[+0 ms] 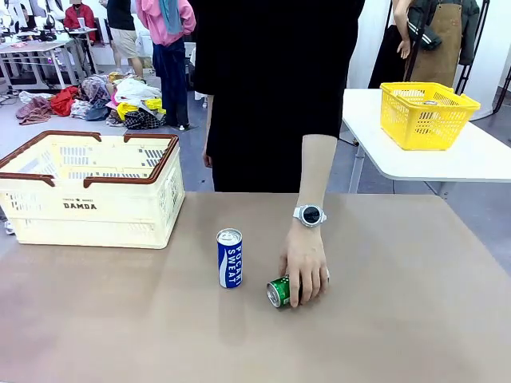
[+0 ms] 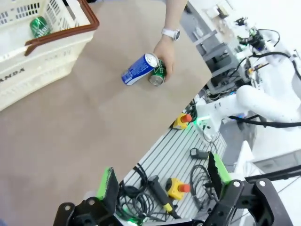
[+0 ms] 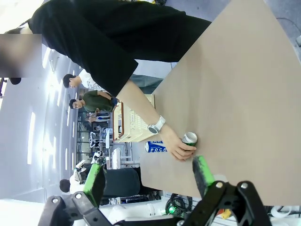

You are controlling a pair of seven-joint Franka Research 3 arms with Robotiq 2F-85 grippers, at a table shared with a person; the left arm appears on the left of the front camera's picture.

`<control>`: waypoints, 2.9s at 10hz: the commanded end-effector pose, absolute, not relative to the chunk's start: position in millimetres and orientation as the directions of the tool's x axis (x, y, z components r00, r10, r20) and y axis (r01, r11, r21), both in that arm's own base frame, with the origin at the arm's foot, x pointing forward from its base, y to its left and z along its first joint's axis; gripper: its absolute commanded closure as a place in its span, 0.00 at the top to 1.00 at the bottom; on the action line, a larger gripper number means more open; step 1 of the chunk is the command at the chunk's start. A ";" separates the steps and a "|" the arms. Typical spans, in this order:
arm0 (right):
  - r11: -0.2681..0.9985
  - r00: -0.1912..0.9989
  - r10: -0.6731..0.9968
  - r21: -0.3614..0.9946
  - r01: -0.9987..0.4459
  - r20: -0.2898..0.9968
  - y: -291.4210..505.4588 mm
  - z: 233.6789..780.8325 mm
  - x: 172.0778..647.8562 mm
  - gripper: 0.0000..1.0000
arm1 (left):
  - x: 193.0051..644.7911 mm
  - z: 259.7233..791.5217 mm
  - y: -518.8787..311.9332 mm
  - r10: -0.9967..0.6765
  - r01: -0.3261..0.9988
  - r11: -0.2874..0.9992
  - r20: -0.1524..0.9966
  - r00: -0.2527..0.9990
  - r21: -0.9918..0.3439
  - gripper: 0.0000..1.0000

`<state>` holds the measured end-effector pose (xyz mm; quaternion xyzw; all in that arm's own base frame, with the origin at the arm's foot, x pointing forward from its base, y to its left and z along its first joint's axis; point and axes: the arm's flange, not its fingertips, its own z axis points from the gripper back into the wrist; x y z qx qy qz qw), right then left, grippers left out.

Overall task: Place the drinks into the Shopping basket.
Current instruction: Pick up one drink and place it into the Shopping basket.

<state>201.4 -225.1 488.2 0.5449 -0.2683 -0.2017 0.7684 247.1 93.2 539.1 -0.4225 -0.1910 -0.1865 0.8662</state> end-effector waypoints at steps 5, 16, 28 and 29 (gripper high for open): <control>0.320 0.768 -0.601 0.947 -0.022 0.221 -226.0 490.0 204.3 1.00 | 283.7 565.3 34.5 -0.054 0.358 0.590 0.407 0.912 -0.724 1.00; 0.320 0.768 -0.601 0.947 -0.022 0.221 -226.0 490.0 204.3 1.00 | 360.3 491.8 -397.4 -0.081 0.071 0.996 0.256 0.963 0.048 1.00; 0.320 0.768 -0.601 0.947 -0.022 0.221 -226.0 490.0 204.3 1.00 | 387.9 409.6 -348.3 -0.148 0.154 0.987 0.125 0.981 -0.042 1.00; 0.320 0.768 -0.601 0.947 -0.022 0.221 -226.0 490.0 204.3 1.00 | 385.6 400.2 -347.6 -0.149 0.156 0.986 0.119 0.982 -0.053 1.00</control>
